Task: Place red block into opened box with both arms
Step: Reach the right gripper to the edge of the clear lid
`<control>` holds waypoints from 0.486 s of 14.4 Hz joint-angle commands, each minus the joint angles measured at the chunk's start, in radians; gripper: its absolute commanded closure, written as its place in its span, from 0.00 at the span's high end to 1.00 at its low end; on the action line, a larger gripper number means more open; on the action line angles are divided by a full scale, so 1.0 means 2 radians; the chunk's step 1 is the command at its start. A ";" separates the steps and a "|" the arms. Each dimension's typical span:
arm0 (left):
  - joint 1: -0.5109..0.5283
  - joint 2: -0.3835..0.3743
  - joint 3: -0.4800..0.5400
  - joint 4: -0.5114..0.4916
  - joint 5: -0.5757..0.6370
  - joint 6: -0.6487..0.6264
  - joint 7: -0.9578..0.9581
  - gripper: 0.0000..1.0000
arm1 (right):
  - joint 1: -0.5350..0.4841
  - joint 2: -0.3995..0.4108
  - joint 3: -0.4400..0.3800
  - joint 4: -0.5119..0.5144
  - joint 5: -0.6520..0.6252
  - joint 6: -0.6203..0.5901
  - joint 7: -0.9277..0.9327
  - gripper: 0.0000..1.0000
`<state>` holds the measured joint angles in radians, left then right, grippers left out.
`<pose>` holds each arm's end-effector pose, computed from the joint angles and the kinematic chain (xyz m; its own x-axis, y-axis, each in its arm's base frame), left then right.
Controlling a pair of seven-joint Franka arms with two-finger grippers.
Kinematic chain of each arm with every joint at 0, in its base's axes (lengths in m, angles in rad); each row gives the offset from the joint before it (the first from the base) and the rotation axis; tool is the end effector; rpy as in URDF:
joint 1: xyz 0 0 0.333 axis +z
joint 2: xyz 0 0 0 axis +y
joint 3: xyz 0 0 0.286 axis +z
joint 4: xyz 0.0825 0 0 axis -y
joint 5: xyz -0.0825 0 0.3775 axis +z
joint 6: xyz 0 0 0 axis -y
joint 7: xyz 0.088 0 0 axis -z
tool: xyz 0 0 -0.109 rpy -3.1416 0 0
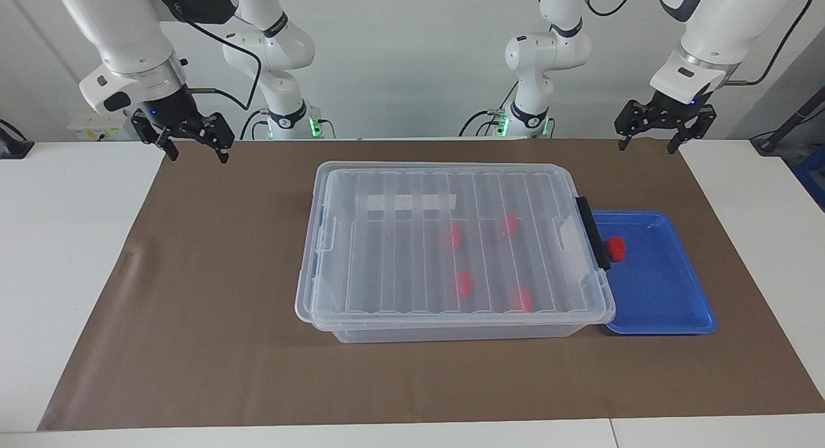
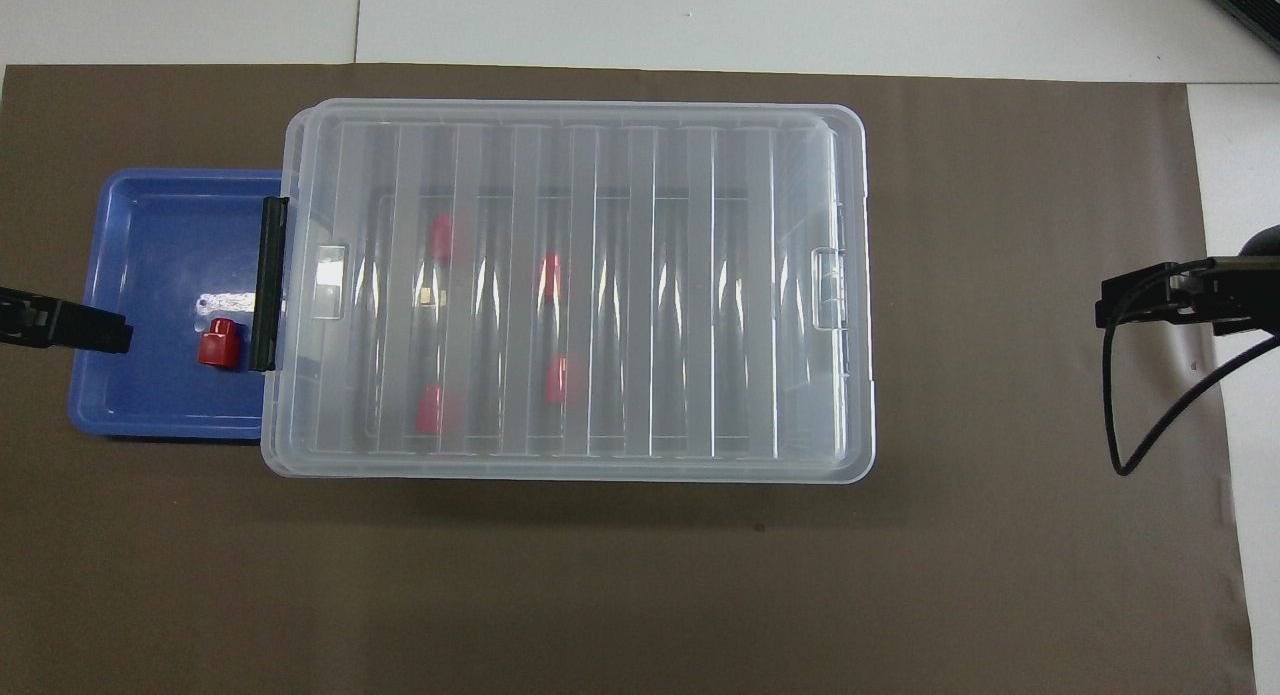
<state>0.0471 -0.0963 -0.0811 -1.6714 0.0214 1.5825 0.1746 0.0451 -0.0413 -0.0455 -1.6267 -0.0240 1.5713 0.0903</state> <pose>0.5211 -0.0173 0.5980 0.9783 -0.2069 0.0019 -0.2068 -0.9779 -0.0300 0.5358 -0.0033 0.5889 0.9958 -0.0905 -0.0121 -0.0902 -0.9957 0.0233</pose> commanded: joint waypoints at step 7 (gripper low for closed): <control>-0.001 -0.006 0.004 -0.006 0.001 -0.001 -0.008 1.00 | 0.007 -0.002 0.012 -0.050 0.034 0.088 0.024 1.00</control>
<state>0.0471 -0.0963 -0.0786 -1.6714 0.0214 1.5825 0.1740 0.0487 -0.0400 -0.0381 -1.6747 0.0269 1.6633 0.1024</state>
